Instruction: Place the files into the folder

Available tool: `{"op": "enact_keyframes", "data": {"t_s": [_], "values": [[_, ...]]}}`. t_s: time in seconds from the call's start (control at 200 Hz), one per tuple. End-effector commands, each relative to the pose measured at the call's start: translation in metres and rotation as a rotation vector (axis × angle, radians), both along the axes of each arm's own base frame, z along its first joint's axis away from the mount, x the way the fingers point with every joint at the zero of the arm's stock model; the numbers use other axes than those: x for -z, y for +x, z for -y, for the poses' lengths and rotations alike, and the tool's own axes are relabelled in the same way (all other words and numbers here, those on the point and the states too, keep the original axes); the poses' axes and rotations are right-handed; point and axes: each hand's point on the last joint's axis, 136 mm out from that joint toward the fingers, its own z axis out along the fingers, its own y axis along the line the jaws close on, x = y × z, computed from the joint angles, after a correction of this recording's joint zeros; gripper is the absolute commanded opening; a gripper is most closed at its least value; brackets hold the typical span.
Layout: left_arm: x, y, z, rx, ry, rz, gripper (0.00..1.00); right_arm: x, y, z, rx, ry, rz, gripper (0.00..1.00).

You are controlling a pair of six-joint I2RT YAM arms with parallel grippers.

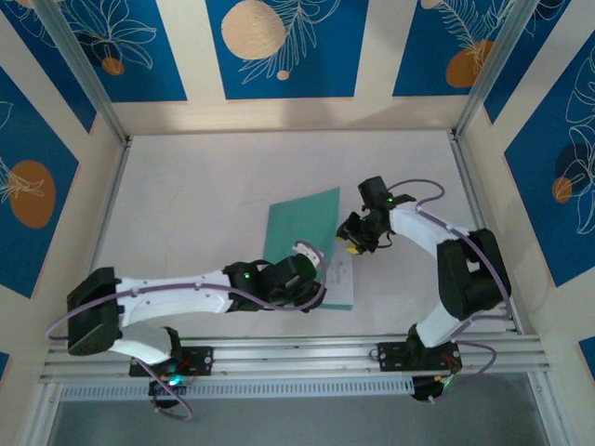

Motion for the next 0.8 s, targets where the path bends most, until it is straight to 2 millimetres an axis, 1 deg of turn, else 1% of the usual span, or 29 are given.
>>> {"op": "enact_keyframes", "data": {"t_s": [0.0,0.05,0.085,0.125,0.19,0.26,0.285,0.41,0.475,0.5,0.505,0.51,0.53,0.535,0.545,0.56,0.565,0.575,0.58,0.59,0.64,0.68,0.72,0.795], "values": [[-0.002,-0.004,0.034,0.005,-0.126,-0.073,0.45,-0.023,-0.009,0.041,0.08,-0.111,0.014,0.43],[0.006,-0.004,0.041,-0.004,-0.14,-0.092,0.5,-0.03,-0.011,0.057,0.118,-0.139,0.026,0.45],[0.009,-0.004,0.046,-0.001,-0.151,-0.105,0.51,-0.034,-0.013,0.066,0.137,-0.153,0.036,0.47],[0.012,-0.005,0.052,0.005,-0.161,-0.117,0.52,-0.039,-0.015,0.074,0.149,-0.162,0.053,0.49],[0.016,-0.005,0.06,0.007,-0.171,-0.134,0.55,-0.045,-0.018,0.081,0.153,-0.168,0.078,0.51],[0.017,-0.005,0.066,0.01,-0.189,-0.146,0.56,-0.049,-0.021,0.084,0.148,-0.175,0.093,0.52],[0.018,-0.004,0.068,0.011,-0.193,-0.15,0.57,-0.05,-0.022,0.084,0.145,-0.174,0.098,0.53],[0.017,-0.003,0.073,0.007,-0.207,-0.164,0.58,-0.05,-0.027,0.083,0.128,-0.163,0.116,0.57],[0.015,0.0,0.072,-0.007,-0.216,-0.171,0.59,-0.053,-0.027,0.081,0.116,-0.15,0.137,0.62],[0.013,0.001,0.07,-0.016,-0.223,-0.171,0.62,-0.054,-0.027,0.079,0.109,-0.141,0.147,0.66],[0.013,0.001,0.069,-0.017,-0.222,-0.171,0.63,-0.055,-0.026,0.079,0.107,-0.14,0.15,0.67],[0.013,0.002,0.069,-0.02,-0.224,-0.171,0.64,-0.055,-0.026,0.079,0.106,-0.138,0.152,0.71],[0.012,0.003,0.066,-0.027,-0.227,-0.173,0.67,-0.057,-0.026,0.077,0.099,-0.13,0.164,0.94],[0.012,0.004,0.066,-0.029,-0.229,-0.174,0.68,-0.057,-0.025,0.077,0.096,-0.128,0.167,0.97],[0.01,0.005,0.065,-0.033,-0.233,-0.176,0.7,-0.059,-0.025,0.076,0.091,-0.123,0.175,1.0],[0.01,0.005,0.063,-0.036,-0.237,-0.179,0.74,-0.06,-0.024,0.074,0.084,-0.118,0.184,0.99],[0.009,0.007,0.062,-0.039,-0.239,-0.179,0.85,-0.061,-0.024,0.074,0.082,-0.117,0.187,0.99],[0.007,0.008,0.06,-0.041,-0.246,-0.181,0.95,-0.062,-0.024,0.074,0.079,-0.113,0.195,0.99],[0.007,0.009,0.059,-0.043,-0.247,-0.182,0.98,-0.063,-0.024,0.073,0.076,-0.112,0.199,0.99],[0.007,0.01,0.057,-0.049,-0.251,-0.184,0.99,-0.064,-0.023,0.073,0.073,-0.109,0.205,0.99],[0.0,0.02,0.045,-0.078,-0.28,-0.188,1.0,-0.072,-0.021,0.073,0.063,-0.115,0.242,0.99],[-0.002,0.03,0.029,-0.119,-0.278,-0.184,1.0,-0.079,-0.019,0.076,0.057,-0.132,0.277,0.99],[-0.009,0.041,0.013,-0.149,-0.283,-0.159,1.0,-0.089,-0.015,0.077,0.035,-0.156,0.341,0.99],[-0.019,0.068,-0.031,-0.255,-0.282,-0.119,1.0,-0.114,-0.009,0.084,0.001,-0.25,0.482,0.99]]}}
